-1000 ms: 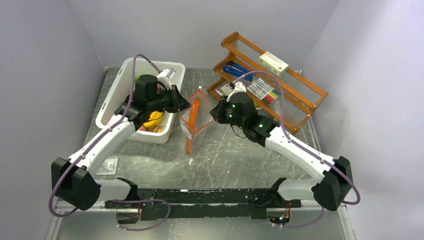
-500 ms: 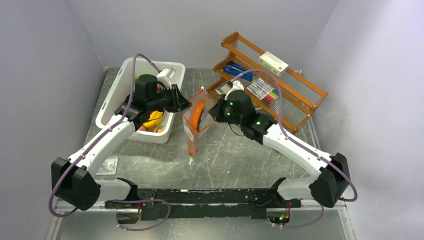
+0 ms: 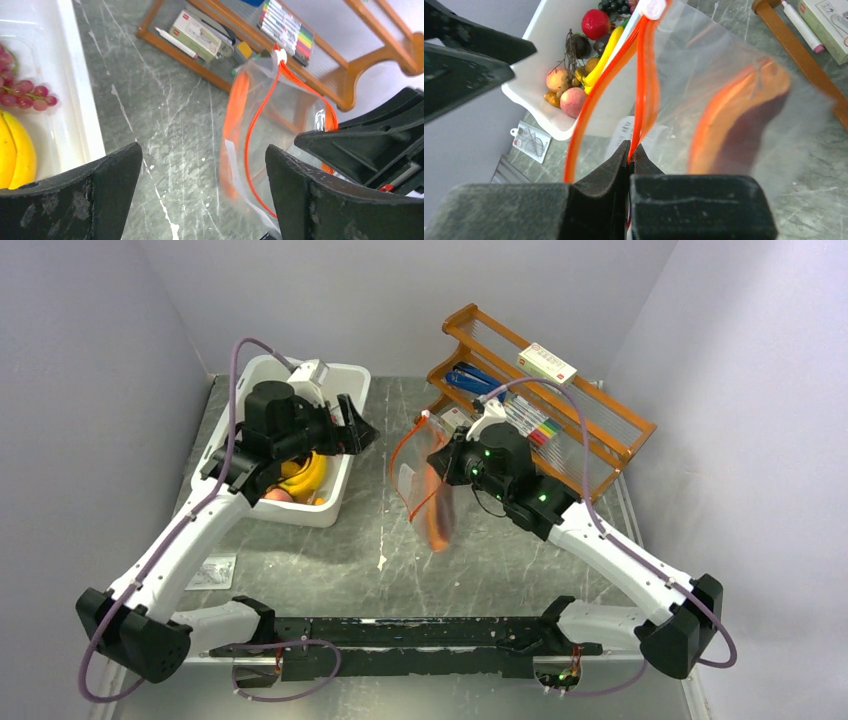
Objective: Place the food in the zip-top bag and seal the zipper
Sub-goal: Adjust the fake food in the zipper food storage bag.
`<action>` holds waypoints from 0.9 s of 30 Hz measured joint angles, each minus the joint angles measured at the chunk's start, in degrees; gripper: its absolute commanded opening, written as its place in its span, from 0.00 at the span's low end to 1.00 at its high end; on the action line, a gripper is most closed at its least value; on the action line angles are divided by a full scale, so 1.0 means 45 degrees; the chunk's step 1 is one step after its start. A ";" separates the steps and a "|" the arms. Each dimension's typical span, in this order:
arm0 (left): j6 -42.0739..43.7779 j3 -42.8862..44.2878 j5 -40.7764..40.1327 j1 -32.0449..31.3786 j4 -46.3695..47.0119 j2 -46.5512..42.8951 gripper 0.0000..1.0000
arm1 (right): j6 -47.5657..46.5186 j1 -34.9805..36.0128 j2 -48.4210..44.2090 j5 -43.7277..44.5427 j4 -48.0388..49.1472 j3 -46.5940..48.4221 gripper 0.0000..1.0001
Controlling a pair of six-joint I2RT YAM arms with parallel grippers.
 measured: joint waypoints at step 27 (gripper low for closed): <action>0.2016 0.1564 -0.4527 0.2953 -0.2681 0.3308 0.48 | -0.0500 -0.0005 -0.1214 -0.1428 0.0389 -0.1219 0.00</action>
